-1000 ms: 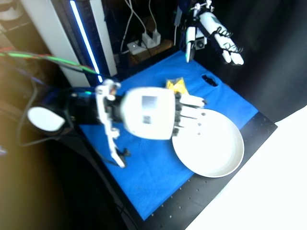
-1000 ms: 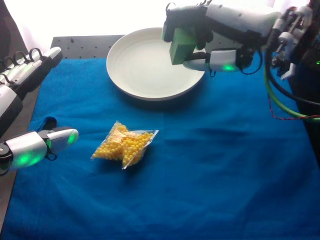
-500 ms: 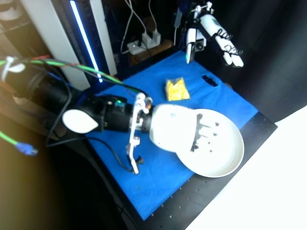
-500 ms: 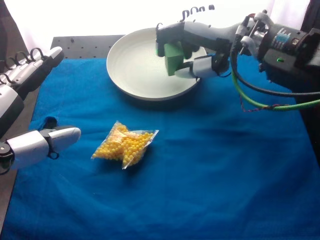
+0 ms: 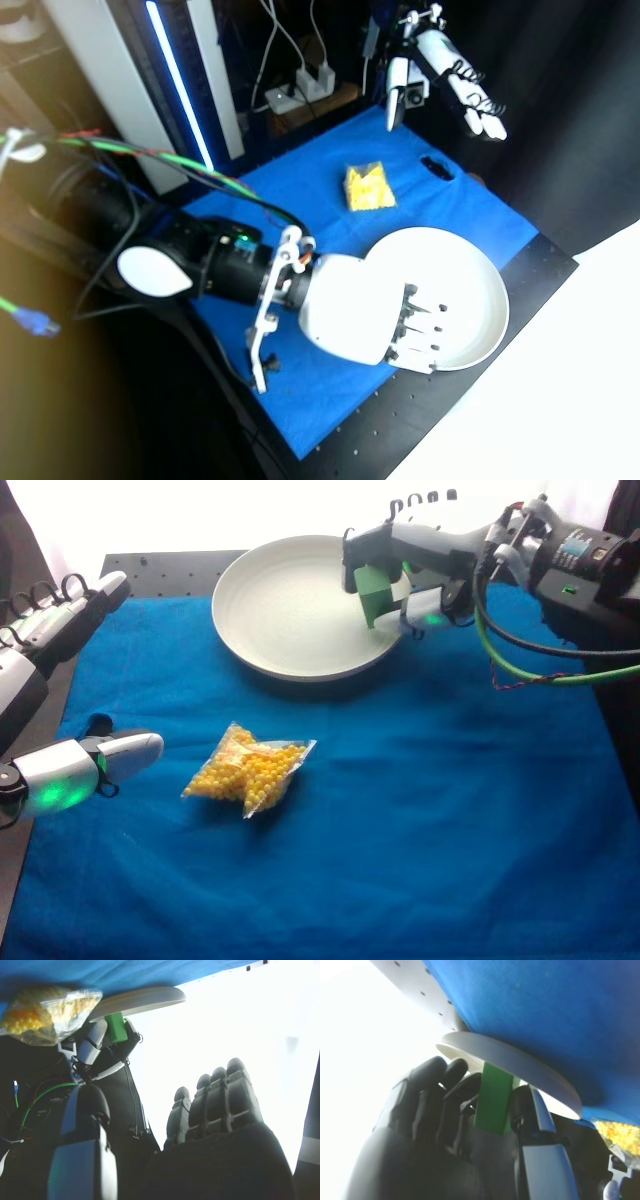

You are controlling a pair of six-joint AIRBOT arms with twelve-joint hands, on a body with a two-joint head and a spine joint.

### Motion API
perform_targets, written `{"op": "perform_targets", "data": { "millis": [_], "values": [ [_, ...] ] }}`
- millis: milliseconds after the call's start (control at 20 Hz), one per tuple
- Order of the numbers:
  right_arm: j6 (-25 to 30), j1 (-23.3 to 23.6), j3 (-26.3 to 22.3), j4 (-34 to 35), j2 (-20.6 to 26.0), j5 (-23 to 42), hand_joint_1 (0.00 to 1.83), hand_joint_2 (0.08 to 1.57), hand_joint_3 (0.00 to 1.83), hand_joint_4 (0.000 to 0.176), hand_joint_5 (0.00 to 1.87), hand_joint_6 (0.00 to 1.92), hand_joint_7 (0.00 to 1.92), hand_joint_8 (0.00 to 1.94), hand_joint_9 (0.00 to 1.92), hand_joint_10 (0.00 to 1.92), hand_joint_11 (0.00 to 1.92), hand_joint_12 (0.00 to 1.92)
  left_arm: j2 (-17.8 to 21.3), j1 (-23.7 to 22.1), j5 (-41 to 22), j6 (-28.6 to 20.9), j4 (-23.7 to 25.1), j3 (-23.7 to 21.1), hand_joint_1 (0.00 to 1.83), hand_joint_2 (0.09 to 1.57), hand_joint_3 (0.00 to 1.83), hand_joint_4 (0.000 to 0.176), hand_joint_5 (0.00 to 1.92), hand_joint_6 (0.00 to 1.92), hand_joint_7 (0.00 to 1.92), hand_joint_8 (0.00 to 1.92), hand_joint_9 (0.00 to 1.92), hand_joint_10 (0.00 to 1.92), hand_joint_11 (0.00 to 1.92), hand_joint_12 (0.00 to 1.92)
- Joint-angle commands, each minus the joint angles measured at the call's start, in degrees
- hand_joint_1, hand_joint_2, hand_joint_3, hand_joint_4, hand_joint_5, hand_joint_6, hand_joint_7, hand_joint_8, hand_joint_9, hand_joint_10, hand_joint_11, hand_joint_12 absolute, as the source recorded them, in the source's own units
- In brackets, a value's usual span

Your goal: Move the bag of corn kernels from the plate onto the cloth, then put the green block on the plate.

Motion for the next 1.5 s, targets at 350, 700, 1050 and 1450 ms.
{"op": "perform_targets", "data": {
  "millis": [350,700,1050,1450],
  "values": [
    [0.1,0.9,-0.1,1.1,0.1,5.8,1.03,1.25,0.0,0.0,0.22,0.31,0.47,0.18,0.4,0.89,0.24,1.69,-0.2,-0.3,-7.4,-0.4,1.0,0.4,0.68,1.1,0.0,0.142,0.01,0.0,0.0,0.0,0.0,0.0,0.0,0.0],
    [0.8,0.9,-1.1,-0.2,0.4,5.8,0.88,1.27,0.0,0.0,0.12,0.11,0.19,0.0,0.28,0.96,0.26,1.73,-0.2,-0.3,-7.4,-0.4,0.8,0.4,0.63,1.09,0.0,0.164,0.0,0.0,0.0,0.0,0.0,0.0,0.0,0.0],
    [0.8,0.9,-7.2,-0.4,6.3,11.2,0.82,1.21,0.0,0.0,0.0,0.0,0.01,0.0,0.0,0.32,0.0,1.62,-0.3,-0.3,-7.4,-0.4,0.3,0.2,0.63,1.09,0.0,0.146,0.0,0.0,0.0,0.0,0.0,0.0,0.0,0.0],
    [0.8,1.0,-21.0,-1.9,18.0,27.6,0.57,1.24,0.01,0.0,0.0,0.0,0.0,0.0,0.03,0.02,0.0,1.92,0.0,0.4,-8.5,-0.4,-0.3,-0.3,0.68,1.08,0.0,0.158,0.01,0.0,0.0,0.0,0.0,0.0,0.0,0.0]
  ]
}}
